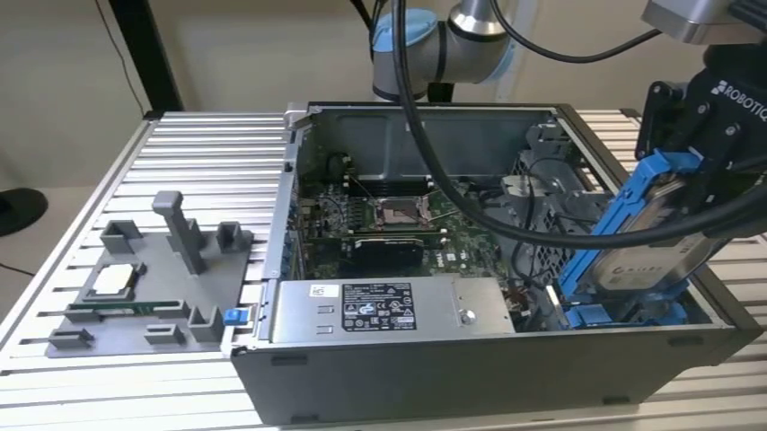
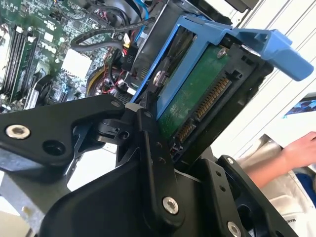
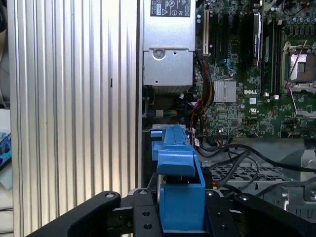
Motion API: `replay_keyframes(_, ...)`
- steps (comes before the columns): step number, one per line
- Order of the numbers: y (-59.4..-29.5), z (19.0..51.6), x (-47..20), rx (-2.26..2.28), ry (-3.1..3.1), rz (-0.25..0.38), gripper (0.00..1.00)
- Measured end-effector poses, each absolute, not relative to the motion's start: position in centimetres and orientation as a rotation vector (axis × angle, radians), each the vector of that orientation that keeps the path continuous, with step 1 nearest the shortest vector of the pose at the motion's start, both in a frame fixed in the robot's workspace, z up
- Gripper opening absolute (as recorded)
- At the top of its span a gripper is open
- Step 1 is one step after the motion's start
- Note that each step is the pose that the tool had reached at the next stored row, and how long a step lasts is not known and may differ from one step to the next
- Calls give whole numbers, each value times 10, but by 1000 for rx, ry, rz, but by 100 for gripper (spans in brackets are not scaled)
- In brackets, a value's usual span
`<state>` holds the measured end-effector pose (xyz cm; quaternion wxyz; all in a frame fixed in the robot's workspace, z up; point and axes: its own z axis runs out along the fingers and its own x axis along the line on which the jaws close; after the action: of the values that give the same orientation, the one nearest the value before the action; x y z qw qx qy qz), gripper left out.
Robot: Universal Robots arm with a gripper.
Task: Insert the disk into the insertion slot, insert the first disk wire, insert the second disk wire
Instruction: 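Insert the disk into the insertion slot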
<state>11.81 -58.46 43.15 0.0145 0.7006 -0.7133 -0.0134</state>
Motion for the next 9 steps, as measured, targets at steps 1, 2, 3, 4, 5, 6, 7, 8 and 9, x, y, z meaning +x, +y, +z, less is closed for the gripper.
replay_keyframes(1,-585,431,118,2181,-2221,-42,0)
replay_keyframes(2,-585,431,119,2181,-2221,-42,0)
replay_keyframes(3,-585,431,120,2181,-2221,-42,0)
replay_keyframes(4,-585,431,120,2181,-2221,-41,0)
replay_keyframes(5,-585,431,121,2181,-2221,-41,0)
replay_keyframes(6,-585,430,122,2181,-2221,-41,0)
replay_keyframes(7,-584,429,123,2181,-2221,-41,0)
replay_keyframes(8,-584,427,123,2180,-2221,-41,0)
replay_keyframes(9,-584,425,123,2180,-2221,-41,0)
